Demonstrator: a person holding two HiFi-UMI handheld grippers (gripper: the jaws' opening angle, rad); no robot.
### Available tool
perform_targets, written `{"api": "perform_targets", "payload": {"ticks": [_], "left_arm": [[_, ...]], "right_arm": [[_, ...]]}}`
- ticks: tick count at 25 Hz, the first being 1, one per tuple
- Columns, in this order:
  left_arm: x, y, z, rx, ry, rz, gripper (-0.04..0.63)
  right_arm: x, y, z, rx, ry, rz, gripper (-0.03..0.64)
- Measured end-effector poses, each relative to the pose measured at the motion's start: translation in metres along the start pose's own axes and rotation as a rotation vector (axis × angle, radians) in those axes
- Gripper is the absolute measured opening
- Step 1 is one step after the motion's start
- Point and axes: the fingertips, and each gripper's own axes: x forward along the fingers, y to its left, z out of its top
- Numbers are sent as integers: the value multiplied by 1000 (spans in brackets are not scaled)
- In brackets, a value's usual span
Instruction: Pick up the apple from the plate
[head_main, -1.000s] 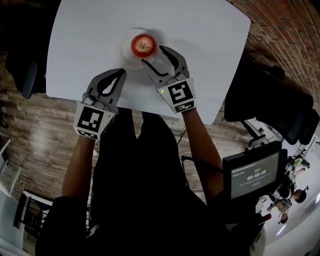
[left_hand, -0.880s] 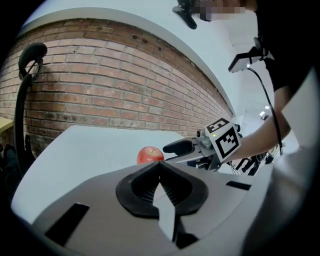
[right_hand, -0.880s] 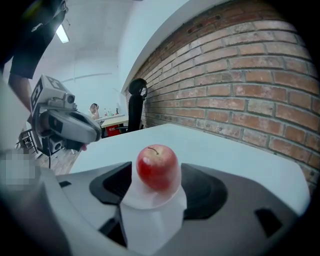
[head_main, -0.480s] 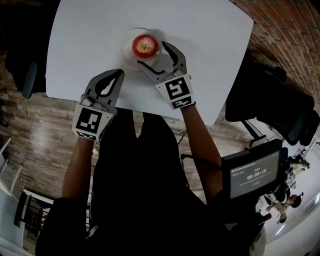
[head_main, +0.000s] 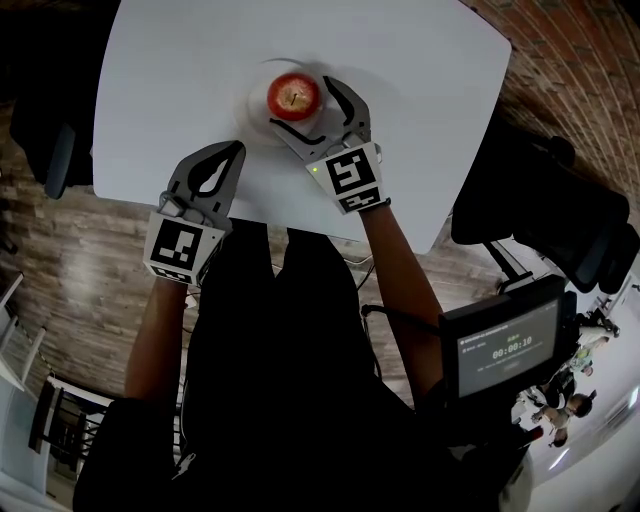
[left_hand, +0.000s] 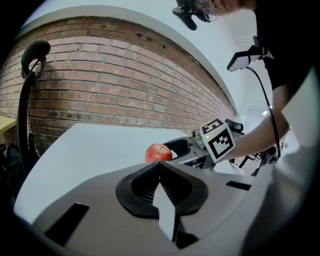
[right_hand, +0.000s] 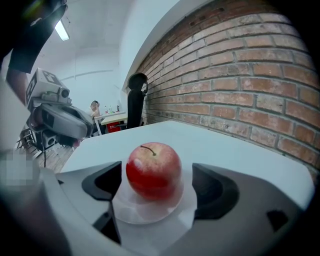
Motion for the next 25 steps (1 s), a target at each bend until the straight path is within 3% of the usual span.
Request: {"api": "perform_targets", "payload": {"ticks": [25], "left_arm": [[-7, 22, -8, -14, 18, 19, 6]], "right_arm": [[24, 6, 0, -15, 18, 18, 419]]}}
